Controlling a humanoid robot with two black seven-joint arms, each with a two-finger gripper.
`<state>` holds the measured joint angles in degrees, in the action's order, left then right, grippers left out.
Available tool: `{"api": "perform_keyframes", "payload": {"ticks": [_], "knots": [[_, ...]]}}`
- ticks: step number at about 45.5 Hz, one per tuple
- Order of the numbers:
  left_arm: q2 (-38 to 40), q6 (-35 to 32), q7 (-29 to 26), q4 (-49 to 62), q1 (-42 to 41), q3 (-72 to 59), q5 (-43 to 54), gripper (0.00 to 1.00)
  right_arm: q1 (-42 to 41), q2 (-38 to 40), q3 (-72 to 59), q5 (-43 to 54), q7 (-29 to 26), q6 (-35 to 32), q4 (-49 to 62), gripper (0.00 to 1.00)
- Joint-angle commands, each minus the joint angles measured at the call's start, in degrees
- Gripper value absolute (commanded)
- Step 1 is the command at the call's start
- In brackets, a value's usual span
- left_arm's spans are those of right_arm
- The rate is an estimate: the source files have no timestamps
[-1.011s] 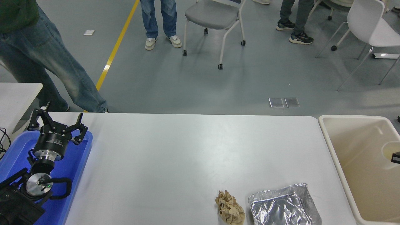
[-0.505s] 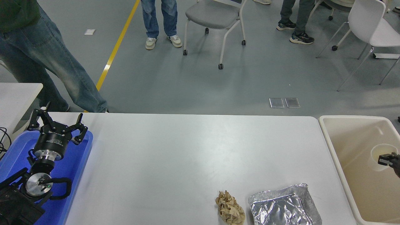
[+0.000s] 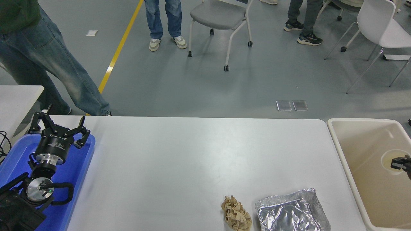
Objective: Clean the table surface
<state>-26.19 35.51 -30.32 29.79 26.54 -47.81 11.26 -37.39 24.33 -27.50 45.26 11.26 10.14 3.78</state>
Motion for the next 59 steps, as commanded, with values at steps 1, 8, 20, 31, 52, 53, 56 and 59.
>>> {"api": "perform_keyframes", "payload": {"ticks": [1, 8, 20, 31, 52, 53, 56, 59], "knots": [[0.0, 0.0, 0.0, 0.0, 0.0, 0.0, -0.01, 1.0, 0.21, -0.25, 0.08, -1.49, -0.28, 0.14, 1.75, 1.0], [0.0, 0.0, 0.0, 0.0, 0.0, 0.0, -0.01, 1.0, 0.21, -0.25, -0.19, -3.6, -0.28, 0.05, 2.02, 1.0], [0.0, 0.0, -0.09, 0.0, 0.0, 0.0, 0.08, 1.0, 0.56, -0.07, -0.01, -3.69, -0.19, 0.32, 3.95, 1.0], [0.0, -0.09, -0.09, 0.0, 0.0, 0.0, 0.08, 1.0, -0.14, -0.16, 0.08, -3.78, -0.02, 1.02, 4.3, 1.0], [0.0, -0.09, -0.09, 0.0, 0.0, 0.0, 0.08, 1.0, -4.45, 7.83, 9.21, -4.21, 0.69, 3.39, -10.89, 1.0], [0.0, -0.09, 0.0, 0.0, 0.0, 0.0, 0.08, 1.0, -4.8, 8.18, 10.35, -4.13, 0.6, 3.74, -11.95, 1.0], [0.0, -0.09, 0.0, 0.0, 0.0, 0.0, 0.08, 1.0, -5.41, 8.97, 14.13, -4.13, 0.69, 4.62, -14.94, 1.0], [0.0, 0.0, -0.09, 0.0, 0.0, 0.0, 0.08, 1.0, -5.68, 10.55, 18.34, -4.13, 0.69, 5.06, -17.92, 1.0]]}}
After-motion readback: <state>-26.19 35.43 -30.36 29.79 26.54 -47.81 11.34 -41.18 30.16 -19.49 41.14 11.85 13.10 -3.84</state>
